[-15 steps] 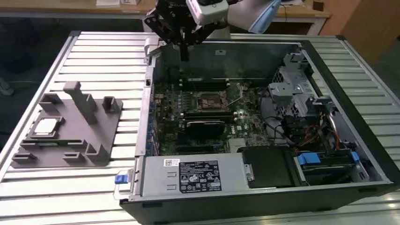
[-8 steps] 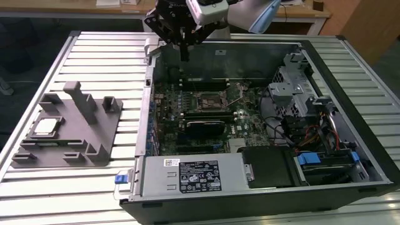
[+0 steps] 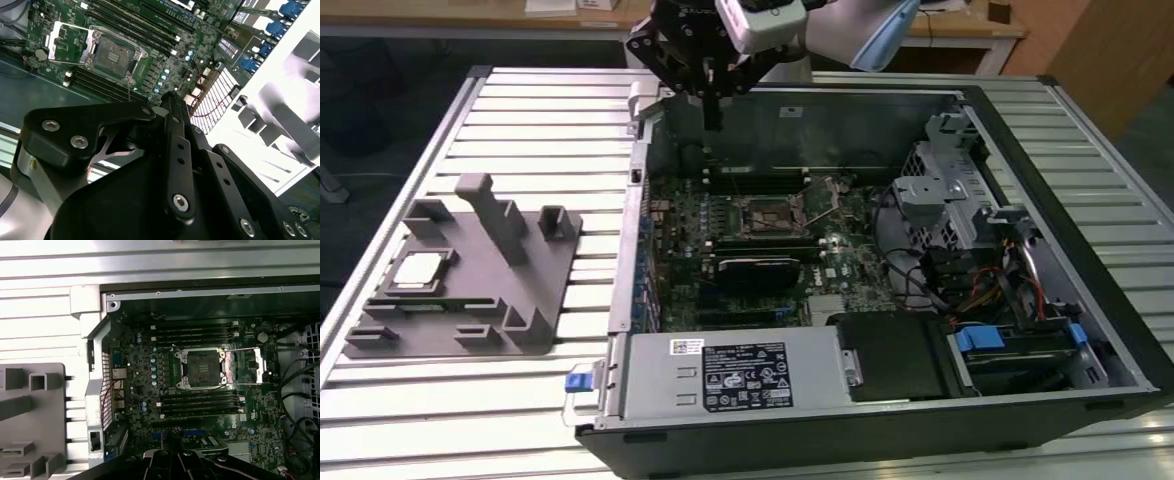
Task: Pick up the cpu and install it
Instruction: 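Reach for the cpu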
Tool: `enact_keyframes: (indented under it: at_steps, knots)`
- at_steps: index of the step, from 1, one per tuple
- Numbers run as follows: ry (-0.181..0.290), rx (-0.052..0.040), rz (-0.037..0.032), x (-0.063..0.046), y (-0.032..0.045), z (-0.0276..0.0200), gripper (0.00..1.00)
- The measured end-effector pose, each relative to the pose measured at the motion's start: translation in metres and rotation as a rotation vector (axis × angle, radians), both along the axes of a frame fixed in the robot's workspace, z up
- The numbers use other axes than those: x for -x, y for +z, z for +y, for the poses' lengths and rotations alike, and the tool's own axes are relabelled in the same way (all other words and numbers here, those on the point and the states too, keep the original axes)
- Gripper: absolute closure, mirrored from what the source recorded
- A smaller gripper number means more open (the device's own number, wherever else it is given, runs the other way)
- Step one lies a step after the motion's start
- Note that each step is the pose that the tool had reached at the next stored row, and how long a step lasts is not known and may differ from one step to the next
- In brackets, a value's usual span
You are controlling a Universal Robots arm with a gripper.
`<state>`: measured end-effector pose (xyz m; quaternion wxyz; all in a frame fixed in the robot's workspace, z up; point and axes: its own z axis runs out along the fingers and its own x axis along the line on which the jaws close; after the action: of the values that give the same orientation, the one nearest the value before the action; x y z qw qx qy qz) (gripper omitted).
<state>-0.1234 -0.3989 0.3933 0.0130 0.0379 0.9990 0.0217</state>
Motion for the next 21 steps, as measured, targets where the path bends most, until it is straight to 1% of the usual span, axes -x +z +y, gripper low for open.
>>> enact_keyframes:
  at_steps: [21]
  knots:
    - [0.0,0.0,-0.0001,0.0055,0.0,-0.0001,0.89]
